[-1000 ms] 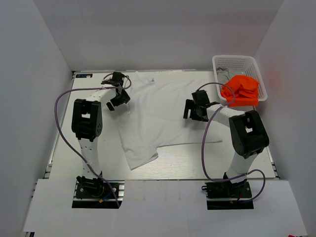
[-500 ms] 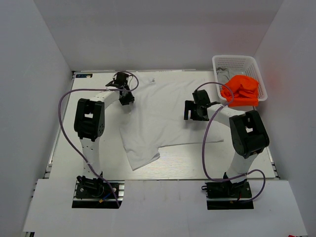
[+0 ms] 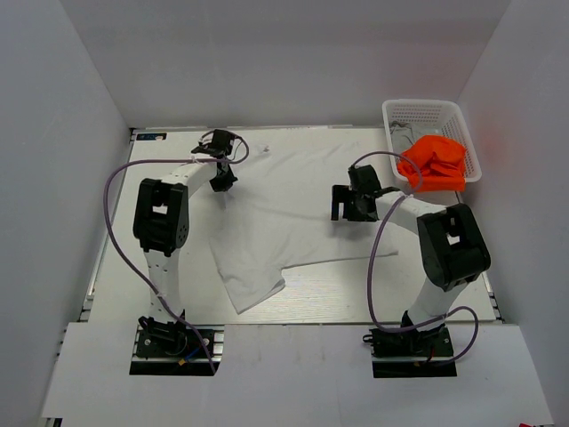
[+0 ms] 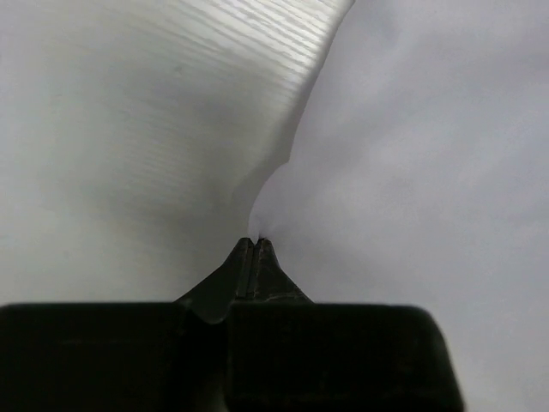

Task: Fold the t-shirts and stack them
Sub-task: Flatten out the tshirt

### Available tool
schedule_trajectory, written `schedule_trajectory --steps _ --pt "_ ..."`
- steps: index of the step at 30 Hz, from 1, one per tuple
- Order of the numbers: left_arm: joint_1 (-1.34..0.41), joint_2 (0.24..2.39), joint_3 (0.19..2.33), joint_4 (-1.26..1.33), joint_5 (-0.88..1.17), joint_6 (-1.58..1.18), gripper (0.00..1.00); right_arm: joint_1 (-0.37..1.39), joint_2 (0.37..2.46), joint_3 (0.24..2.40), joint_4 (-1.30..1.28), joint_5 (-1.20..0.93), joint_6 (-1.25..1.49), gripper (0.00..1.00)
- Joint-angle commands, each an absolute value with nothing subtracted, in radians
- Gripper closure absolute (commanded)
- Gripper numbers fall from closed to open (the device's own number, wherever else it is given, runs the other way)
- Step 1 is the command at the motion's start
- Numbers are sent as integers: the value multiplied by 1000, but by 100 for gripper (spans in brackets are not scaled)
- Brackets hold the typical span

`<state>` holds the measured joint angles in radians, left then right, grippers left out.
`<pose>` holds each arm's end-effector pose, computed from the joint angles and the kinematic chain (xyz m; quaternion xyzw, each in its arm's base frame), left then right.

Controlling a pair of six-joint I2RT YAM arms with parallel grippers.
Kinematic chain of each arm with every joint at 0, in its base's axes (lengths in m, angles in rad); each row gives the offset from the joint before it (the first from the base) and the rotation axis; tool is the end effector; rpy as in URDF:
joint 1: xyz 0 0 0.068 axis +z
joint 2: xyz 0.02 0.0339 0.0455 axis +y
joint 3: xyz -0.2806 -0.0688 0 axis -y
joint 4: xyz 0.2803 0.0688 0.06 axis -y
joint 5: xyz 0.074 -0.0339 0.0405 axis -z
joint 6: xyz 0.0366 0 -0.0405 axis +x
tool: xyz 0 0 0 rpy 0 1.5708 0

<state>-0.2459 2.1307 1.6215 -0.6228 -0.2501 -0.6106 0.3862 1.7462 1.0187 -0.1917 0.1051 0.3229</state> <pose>0.4770 -0.1104 0.1679 -0.2023 0.9474 0.0211 0.2470 0.3582 0.1415 0.1604 -0.0131 0.9461 0.0643 0.3170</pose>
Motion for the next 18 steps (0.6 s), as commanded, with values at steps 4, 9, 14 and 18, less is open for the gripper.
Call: schedule_trajectory --steps 4,9,14,18 --pt "-308 2017 1709 -736 -410 -621 100 403 1692 992 -204 26 299 10" --pt "-431 2086 1856 -866 -443 -661 100 407 1697 988 -210 11 314 10" --pt "-558 2200 1983 -950 -405 -739 100 399 1672 959 -184 -23 333 10" --pt "-675 2267 2014 -988 -338 -749 97 396 1669 943 -176 -12 365 10"
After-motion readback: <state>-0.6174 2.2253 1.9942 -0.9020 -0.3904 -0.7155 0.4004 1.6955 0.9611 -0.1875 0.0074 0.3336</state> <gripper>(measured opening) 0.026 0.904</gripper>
